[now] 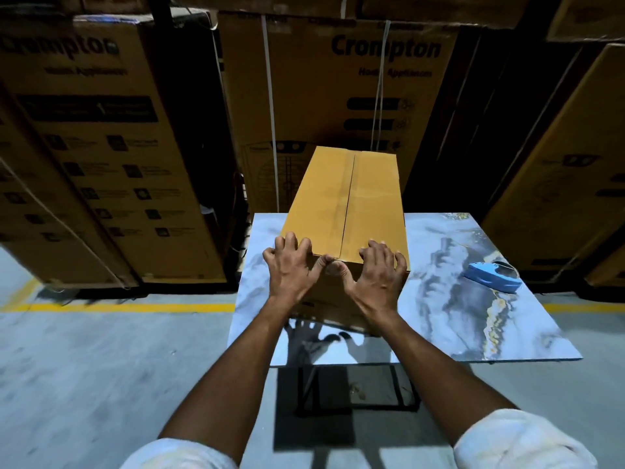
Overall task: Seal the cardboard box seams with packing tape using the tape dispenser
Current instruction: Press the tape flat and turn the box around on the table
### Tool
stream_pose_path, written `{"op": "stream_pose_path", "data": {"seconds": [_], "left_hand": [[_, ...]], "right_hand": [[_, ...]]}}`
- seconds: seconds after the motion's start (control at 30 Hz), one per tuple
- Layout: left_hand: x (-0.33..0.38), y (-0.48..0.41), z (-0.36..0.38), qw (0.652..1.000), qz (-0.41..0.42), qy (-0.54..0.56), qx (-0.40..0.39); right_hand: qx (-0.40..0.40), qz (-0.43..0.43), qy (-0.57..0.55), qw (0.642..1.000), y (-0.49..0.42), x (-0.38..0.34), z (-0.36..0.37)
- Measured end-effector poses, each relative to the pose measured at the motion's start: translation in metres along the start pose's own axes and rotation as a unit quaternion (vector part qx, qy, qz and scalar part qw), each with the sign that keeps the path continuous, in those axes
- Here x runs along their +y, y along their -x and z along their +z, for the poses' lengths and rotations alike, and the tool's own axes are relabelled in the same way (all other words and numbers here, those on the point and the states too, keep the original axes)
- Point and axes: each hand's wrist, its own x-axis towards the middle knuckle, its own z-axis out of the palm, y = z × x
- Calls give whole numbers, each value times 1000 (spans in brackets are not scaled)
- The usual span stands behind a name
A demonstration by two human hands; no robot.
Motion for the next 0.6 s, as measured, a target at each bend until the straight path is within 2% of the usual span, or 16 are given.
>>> {"op": "stream_pose_path", "data": {"seconds": [0.17, 0.3, 0.6], "left_hand": [[11, 1, 3, 999, -26, -14, 15], [5, 5, 8, 999, 6, -40, 28], [-12, 11, 10, 997, 68, -43, 7]], "right_hand": [[14, -21, 15, 1000, -1, 6, 8], [20, -53, 24, 998, 2, 14, 11], [-35, -88, 50, 994, 7, 22, 4]]}}
